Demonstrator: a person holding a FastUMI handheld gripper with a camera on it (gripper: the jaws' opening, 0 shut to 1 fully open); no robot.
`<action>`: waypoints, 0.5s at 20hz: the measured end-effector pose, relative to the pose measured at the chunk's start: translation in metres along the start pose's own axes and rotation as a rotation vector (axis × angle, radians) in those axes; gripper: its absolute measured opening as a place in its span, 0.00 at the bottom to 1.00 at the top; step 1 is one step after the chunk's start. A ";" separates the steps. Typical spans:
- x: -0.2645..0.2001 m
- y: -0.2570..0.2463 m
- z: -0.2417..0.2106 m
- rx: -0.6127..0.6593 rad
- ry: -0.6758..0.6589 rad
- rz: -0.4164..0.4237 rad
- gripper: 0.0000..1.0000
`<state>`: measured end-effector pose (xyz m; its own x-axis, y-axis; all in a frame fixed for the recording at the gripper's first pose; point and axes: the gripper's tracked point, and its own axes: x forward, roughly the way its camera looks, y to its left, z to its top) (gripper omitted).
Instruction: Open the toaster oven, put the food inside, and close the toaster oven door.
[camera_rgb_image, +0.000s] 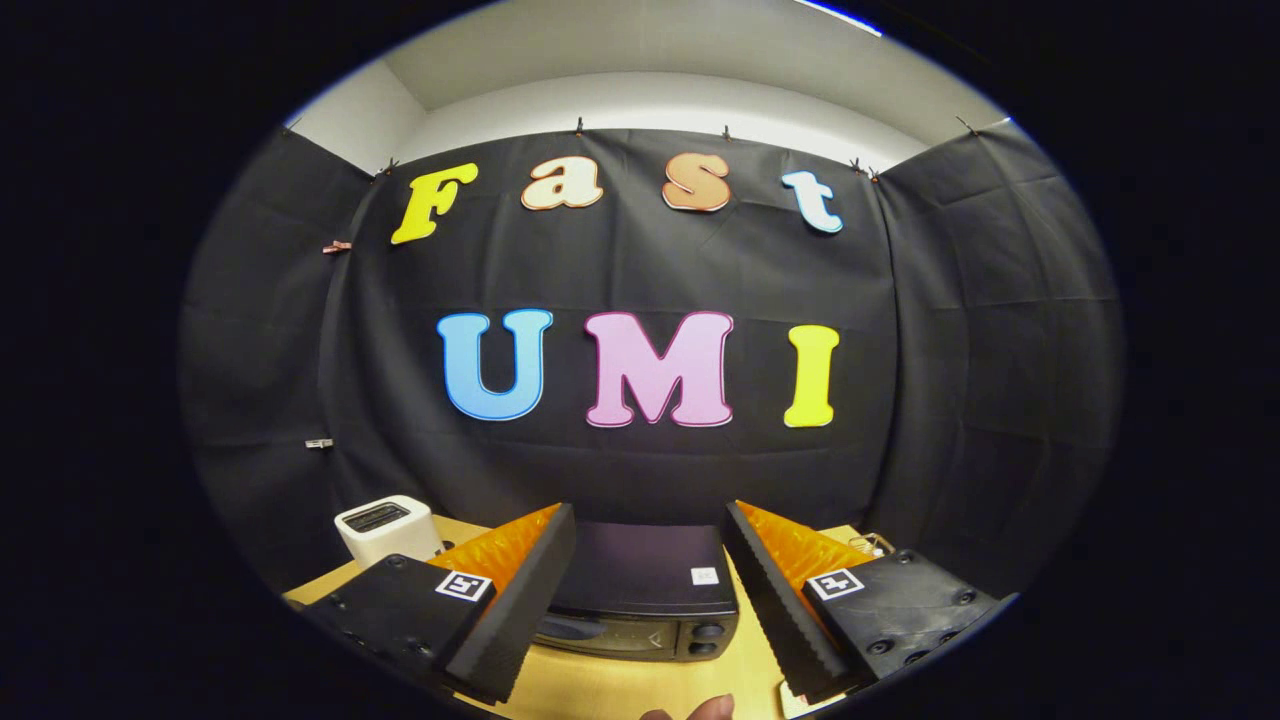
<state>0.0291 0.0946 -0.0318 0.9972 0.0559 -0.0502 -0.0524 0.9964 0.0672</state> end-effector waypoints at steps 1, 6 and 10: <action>0.004 0.005 -0.004 0.007 0.007 0.000 0.98; 0.027 0.032 -0.043 0.019 0.059 -0.009 0.99; 0.044 0.053 -0.086 0.034 0.122 -0.006 0.99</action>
<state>0.0655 0.1554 -0.1162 0.9834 0.0598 -0.1710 -0.0430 0.9940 0.1003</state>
